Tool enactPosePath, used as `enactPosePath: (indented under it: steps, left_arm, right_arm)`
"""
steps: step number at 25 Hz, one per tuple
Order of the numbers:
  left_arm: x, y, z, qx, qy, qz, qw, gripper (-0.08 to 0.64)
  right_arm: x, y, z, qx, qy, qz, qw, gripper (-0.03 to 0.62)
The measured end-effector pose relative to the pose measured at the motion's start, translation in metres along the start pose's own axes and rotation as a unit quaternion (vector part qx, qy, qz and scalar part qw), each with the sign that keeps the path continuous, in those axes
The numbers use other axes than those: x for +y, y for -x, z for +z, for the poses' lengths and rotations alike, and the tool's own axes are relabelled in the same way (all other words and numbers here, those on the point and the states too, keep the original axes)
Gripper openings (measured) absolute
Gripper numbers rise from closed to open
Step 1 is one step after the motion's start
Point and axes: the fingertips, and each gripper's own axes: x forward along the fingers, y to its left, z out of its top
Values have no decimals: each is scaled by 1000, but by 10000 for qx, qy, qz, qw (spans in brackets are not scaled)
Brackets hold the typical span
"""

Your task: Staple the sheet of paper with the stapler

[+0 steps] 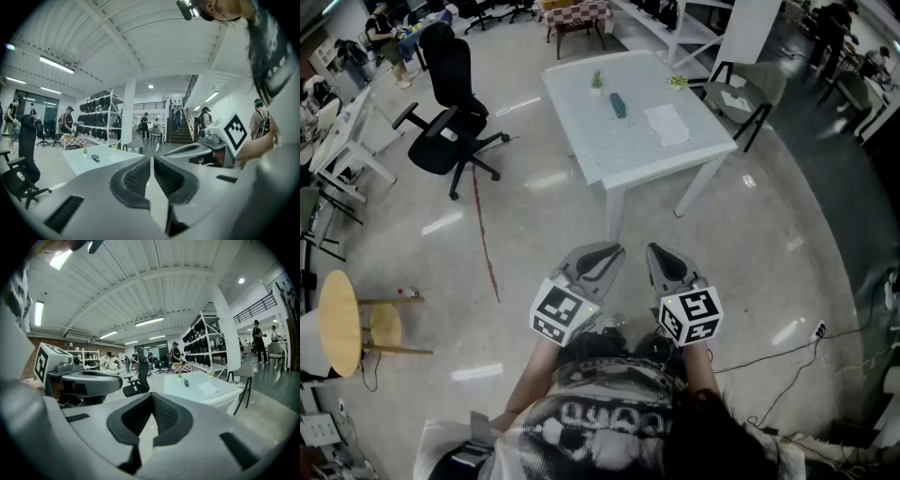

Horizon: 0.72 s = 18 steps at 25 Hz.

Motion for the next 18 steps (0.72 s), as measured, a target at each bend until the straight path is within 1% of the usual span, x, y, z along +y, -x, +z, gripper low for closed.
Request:
enactPosePath:
  steps: [3,7,11,14,18]
  left_arm:
    - [-1,-6,2,-132,53,77,9999,23]
    - [0,-10,5,-184,75,111,9997,23]
    - [0,-18,4,-113,56,12,9999,23]
    - [2,-31,-2,8,63,-80,9999,23]
    - [1,-51,-1,104,95,-121,9998,23]
  right_arm:
    - [-8,1,1,17,77,31,10000,-9]
    - [-10,5,8,-162,53,105,9998,-8]
    - [-19,6,9,-251,-79,53,9996,-8]
    - [-34,1,3,-219,-198,-13,9996,-8]
    - [-53,-2,2,-160,-319,9,9994,-8]
